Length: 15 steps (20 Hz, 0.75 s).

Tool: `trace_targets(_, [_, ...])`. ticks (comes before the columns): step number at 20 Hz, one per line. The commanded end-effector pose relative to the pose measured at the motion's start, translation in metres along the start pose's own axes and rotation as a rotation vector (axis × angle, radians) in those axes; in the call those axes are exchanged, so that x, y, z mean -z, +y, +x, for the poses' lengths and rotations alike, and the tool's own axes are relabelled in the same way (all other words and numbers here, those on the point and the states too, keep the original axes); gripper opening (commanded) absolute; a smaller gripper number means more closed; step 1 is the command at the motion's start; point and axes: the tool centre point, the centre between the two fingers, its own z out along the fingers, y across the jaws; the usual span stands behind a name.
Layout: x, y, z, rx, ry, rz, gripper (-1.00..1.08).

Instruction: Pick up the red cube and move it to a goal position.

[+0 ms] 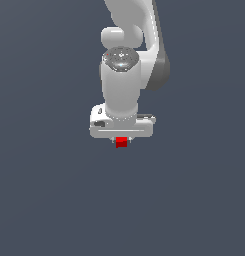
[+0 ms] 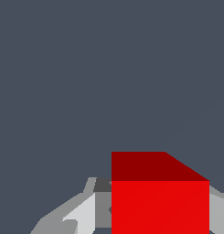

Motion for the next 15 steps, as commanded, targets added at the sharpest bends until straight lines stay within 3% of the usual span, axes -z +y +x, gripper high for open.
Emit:
trace_targets(1, [0.011,0.004,0.009,0.001,-0.001,0.000,-1.00])
trace_targets(15, [0.034,0.012,0.029,0.000,0.000,-0.001,-1.00])
